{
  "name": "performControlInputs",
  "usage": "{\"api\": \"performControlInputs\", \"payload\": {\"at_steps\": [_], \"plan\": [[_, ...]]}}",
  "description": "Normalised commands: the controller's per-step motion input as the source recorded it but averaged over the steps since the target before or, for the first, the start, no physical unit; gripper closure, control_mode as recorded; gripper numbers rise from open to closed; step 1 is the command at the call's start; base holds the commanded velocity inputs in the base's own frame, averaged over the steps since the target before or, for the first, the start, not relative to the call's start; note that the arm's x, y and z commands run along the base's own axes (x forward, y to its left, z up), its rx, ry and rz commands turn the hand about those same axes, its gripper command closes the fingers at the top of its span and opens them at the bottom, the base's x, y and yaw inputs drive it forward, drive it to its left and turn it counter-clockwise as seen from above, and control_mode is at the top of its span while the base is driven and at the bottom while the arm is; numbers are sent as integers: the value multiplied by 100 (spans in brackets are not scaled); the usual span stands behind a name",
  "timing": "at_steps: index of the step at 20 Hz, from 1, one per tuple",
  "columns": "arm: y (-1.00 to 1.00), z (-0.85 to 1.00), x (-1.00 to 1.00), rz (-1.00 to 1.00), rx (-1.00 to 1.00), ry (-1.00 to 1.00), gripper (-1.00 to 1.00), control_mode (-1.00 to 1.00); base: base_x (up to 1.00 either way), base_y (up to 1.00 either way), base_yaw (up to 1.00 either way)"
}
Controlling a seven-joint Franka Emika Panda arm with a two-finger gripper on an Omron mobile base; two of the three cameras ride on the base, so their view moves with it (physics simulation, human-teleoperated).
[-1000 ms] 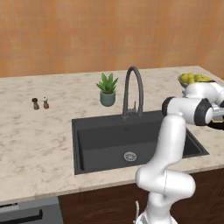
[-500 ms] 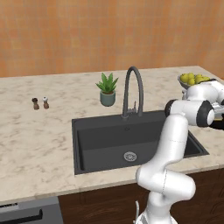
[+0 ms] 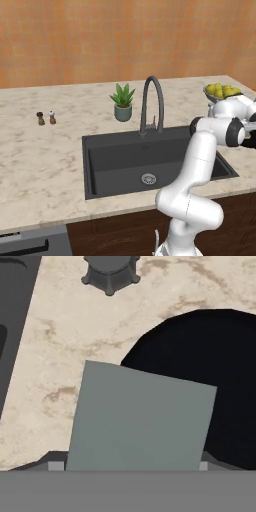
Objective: Pick the pan and sponge and place them into the sink. Then turn on the water.
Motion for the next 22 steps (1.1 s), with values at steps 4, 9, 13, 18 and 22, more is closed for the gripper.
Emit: {"api": "performControlInputs", "payload": {"at_steps": [4, 9, 13, 18, 22], "plan": [[0, -7, 12, 0, 0, 3, 100, -100, 0, 0, 0], [-26, -18, 10, 0, 0, 5, 100, -100, 0, 0, 0], [-21, -31, 2, 0, 2, 7, 100, -100, 0, 0, 0], [-1, -15, 0, 0, 2, 6, -100, -100, 0, 0, 0], [0, 0, 0, 0, 0, 1, -100, -100, 0, 0, 0]]}}
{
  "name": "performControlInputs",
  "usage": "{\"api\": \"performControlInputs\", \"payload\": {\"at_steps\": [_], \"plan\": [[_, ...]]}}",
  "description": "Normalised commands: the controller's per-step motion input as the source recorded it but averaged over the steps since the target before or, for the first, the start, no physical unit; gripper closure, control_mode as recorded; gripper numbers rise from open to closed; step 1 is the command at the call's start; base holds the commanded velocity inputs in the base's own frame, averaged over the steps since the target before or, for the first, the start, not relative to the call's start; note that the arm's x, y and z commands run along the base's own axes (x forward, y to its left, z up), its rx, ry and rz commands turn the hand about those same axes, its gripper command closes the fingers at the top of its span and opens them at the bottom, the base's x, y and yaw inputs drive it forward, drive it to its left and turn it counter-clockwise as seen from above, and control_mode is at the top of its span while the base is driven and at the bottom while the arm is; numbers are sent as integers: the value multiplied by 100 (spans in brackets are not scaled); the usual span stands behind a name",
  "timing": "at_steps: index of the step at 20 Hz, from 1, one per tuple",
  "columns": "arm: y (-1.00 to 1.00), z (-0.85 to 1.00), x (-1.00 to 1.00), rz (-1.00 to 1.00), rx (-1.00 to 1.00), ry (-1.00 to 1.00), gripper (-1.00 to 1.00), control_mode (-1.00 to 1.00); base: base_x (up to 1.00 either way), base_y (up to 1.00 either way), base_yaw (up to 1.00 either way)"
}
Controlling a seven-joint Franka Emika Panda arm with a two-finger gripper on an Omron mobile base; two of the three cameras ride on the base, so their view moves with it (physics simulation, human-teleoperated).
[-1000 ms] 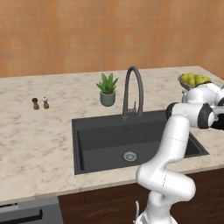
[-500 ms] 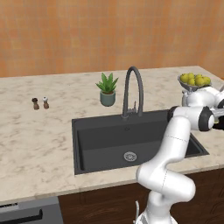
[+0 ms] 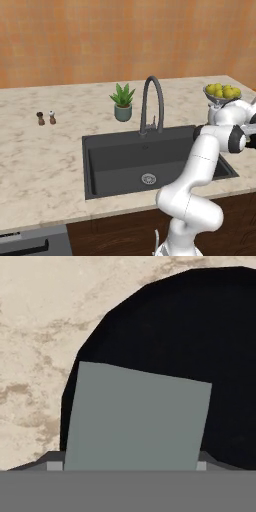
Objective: Pick the pan and sponge and place them into the sink. Then turn on the water.
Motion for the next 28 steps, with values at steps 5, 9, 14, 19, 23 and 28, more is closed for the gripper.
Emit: {"api": "performControlInputs", "payload": {"at_steps": [5, 9, 14, 19, 23, 28], "plan": [[-8, 8, -3, 0, 0, 1, -100, -100, 0, 0, 0], [-16, 23, -11, 0, 0, 0, -100, -100, 0, 0, 0], [2, 23, -80, 0, 0, -1, -100, -100, 0, 0, 0], [66, 14, -100, -8, -3, -6, -100, -100, 0, 0, 0], [45, 11, -94, -4, -10, 0, -100, -100, 0, 0, 0], [35, 0, -92, -1, -25, -13, -100, -100, 0, 0, 0]]}}
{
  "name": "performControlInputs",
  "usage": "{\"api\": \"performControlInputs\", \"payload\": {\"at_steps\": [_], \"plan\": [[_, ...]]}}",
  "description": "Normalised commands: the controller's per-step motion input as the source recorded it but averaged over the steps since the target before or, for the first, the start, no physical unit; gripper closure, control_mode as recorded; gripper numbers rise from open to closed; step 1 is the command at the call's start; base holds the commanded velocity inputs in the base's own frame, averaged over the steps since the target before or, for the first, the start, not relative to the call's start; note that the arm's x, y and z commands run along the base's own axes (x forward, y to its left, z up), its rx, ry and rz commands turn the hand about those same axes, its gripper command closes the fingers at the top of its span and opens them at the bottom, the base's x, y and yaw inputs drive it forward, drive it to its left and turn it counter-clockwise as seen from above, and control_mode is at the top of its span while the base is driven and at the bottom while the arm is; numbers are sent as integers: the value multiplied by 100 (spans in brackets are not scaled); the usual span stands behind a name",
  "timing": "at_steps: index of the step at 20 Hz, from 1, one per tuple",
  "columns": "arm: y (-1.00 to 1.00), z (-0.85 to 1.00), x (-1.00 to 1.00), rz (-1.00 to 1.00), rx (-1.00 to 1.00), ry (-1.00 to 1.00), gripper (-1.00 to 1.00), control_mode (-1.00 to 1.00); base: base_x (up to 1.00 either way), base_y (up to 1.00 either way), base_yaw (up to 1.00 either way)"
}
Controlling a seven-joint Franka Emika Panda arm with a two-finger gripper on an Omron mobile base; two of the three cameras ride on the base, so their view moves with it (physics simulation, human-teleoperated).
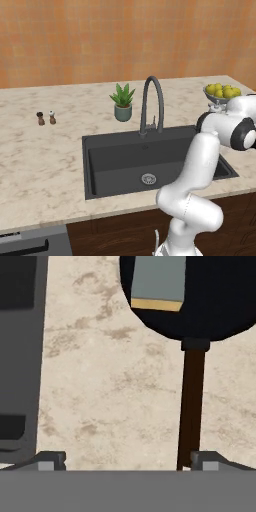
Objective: Pick the pan and sponge and place them into the sink. Then turn on the water.
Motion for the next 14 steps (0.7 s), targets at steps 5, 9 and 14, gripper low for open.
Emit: {"api": "performControlInputs", "payload": {"at_steps": [5, 9, 14], "plan": [[-17, 0, -12, 0, -20, -6, -100, -100, 0, 0, 0], [-1, 7, -1, 0, -7, 15, -100, -100, 0, 0, 0], [-14, 7, 2, -1, -1, 17, -100, -100, 0, 0, 0]]}}
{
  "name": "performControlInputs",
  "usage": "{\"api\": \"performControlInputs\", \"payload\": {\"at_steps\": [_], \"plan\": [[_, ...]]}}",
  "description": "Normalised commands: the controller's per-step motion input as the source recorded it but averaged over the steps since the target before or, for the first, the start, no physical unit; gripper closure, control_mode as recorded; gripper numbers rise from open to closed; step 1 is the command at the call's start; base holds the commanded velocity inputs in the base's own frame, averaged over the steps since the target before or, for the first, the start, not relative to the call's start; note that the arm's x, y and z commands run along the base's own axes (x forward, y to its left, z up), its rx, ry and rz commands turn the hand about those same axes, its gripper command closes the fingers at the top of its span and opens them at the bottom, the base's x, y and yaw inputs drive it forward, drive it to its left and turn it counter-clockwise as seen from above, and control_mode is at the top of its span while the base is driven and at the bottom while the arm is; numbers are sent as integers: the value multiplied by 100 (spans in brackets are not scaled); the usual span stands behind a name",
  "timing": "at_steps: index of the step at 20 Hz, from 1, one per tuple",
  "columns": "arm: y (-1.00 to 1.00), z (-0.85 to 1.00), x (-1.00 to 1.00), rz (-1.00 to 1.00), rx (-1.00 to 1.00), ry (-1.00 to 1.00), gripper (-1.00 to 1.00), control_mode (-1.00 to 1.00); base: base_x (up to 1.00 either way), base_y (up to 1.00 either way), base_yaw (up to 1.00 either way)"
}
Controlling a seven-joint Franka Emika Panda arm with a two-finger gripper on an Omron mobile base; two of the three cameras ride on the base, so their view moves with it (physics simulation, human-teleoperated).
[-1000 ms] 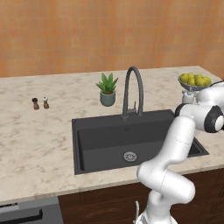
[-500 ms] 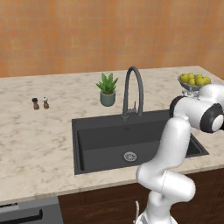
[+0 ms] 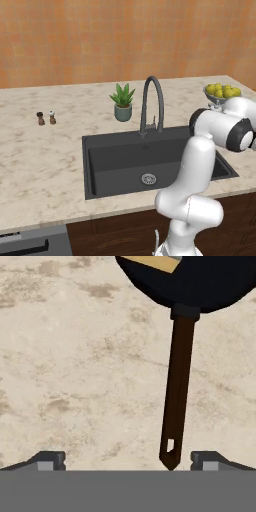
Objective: Pick the pan and sponge and place them into the sink. Then turn on the water.
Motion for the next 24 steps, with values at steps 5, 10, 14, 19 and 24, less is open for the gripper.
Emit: {"api": "performControlInputs", "payload": {"at_steps": [5, 10, 14, 19, 24], "plan": [[-28, 8, 0, 0, 0, 13, -100, -100, 0, 0, 0], [-23, -3, 0, 0, 0, 7, -100, -100, 0, 0, 0], [-11, -4, 0, 0, 1, 6, -100, -100, 0, 0, 0], [-33, -18, 5, 0, 3, 8, -100, -100, 0, 0, 0], [-19, -19, 0, 0, 8, 8, -100, -100, 0, 0, 0]]}}
